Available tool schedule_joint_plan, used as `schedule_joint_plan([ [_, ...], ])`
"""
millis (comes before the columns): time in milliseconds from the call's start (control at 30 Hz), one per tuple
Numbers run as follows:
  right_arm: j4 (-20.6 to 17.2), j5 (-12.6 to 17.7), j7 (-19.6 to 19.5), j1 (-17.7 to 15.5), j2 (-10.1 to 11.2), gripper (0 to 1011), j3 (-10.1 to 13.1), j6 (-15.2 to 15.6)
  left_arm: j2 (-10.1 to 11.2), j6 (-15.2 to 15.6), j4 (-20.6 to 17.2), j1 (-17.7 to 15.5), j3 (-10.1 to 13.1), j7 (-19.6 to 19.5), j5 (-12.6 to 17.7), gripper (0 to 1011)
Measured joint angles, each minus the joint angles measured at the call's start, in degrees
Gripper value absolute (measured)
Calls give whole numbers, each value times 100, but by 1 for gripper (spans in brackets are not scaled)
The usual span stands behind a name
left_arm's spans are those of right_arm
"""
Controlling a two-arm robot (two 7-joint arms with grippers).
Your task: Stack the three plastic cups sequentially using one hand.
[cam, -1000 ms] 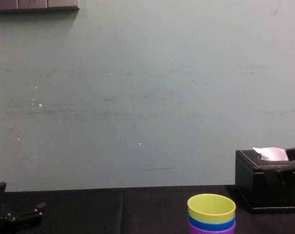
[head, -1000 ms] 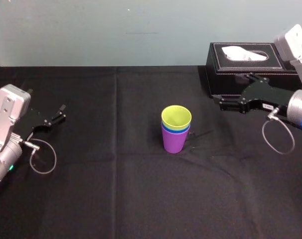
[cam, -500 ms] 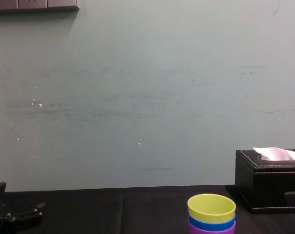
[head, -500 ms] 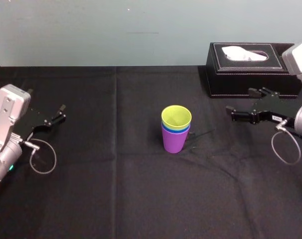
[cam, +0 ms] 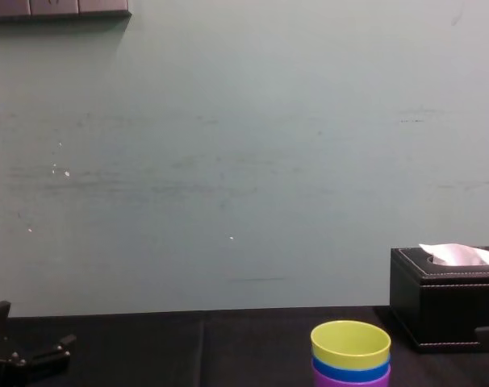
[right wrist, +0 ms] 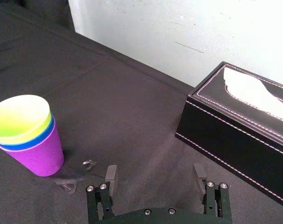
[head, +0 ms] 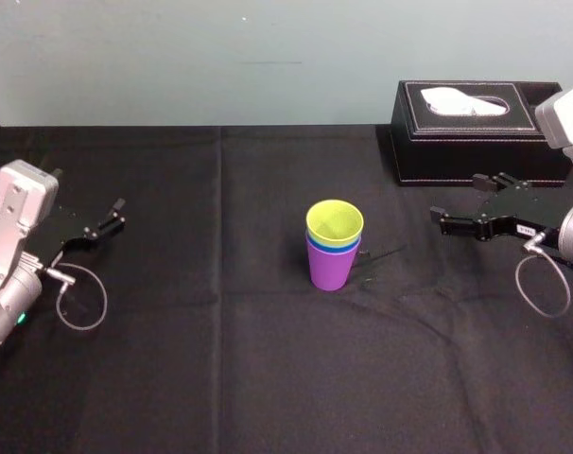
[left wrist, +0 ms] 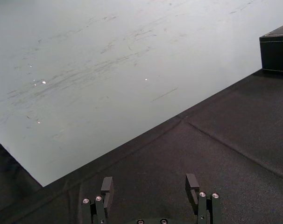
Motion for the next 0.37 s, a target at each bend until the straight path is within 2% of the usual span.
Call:
schedule_joint_plan([
  [367, -13, 5, -1, 2, 7, 1003, -2, 0, 0, 0, 0, 0, 0, 0, 0, 1011],
])
